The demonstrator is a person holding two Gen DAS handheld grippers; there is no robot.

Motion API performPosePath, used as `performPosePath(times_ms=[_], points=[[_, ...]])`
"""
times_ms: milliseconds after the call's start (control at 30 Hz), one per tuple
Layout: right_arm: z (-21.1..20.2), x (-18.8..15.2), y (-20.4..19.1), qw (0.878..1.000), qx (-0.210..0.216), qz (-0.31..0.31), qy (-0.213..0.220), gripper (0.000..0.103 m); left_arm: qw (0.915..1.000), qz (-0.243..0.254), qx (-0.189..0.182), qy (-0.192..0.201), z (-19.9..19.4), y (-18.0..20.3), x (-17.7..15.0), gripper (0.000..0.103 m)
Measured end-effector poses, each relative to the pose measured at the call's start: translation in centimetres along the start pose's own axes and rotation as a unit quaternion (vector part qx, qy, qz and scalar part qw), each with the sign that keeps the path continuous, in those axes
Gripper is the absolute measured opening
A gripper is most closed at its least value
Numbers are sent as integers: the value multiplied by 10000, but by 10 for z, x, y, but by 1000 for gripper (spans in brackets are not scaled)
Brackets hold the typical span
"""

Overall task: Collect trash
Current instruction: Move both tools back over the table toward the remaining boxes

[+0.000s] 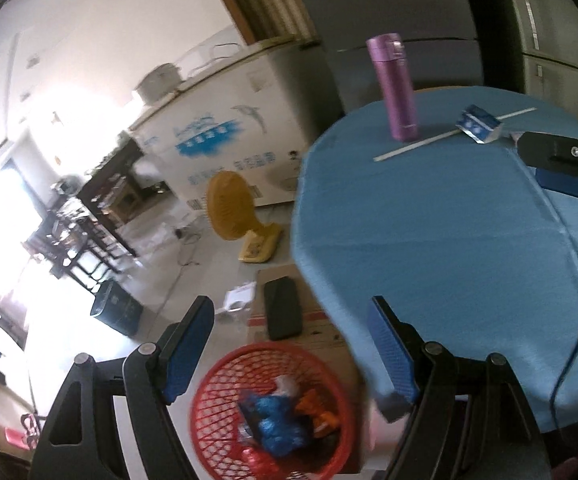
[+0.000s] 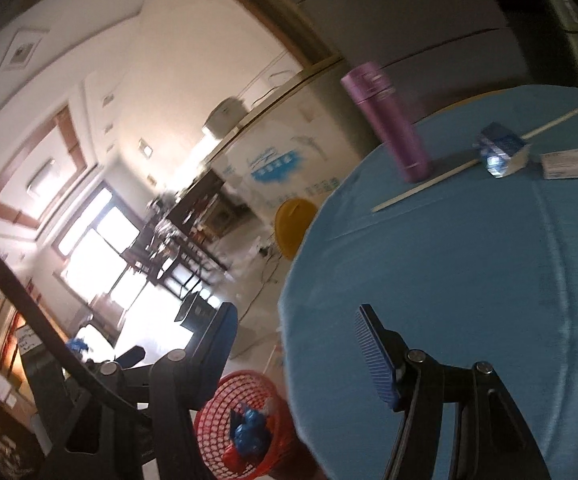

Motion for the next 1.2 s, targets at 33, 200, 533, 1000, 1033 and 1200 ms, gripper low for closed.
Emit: performPosePath(times_ms=[33,200,533,1000,1033,1200], points=[[-6,4,11,9999,-109,71,71,66,9999,10,-129,-29,1,6,4,79],[-35,23,77,9954,-538,688,387,66,9978,191,-610,-179,11,41,21,79],[-66,85,234,9643,-1206,2286,575,66,9905,502,-1183,-499,40,95,48,79],[13,160,359,8982,-1952,3924,-323,70,9896,381,-1106,-838,85,83,59,79],[16,163,363,8938,-2093,3951,-337,70,9896,373,-1096,-856,88,81,59,79],[25,186,374,8811,-2839,3771,-309,70,9899,361,-1001,-933,100,71,61,79]])
Point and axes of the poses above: each gripper's, at about its wrist camera, not at the fingertips, and z roughly the way its jaws point, y to its right, x to its top, the point moved 4 cm from there along z, roughly the way its jaws point, and after that the axes turned 1 degree about -x, right-handed, at the moved point
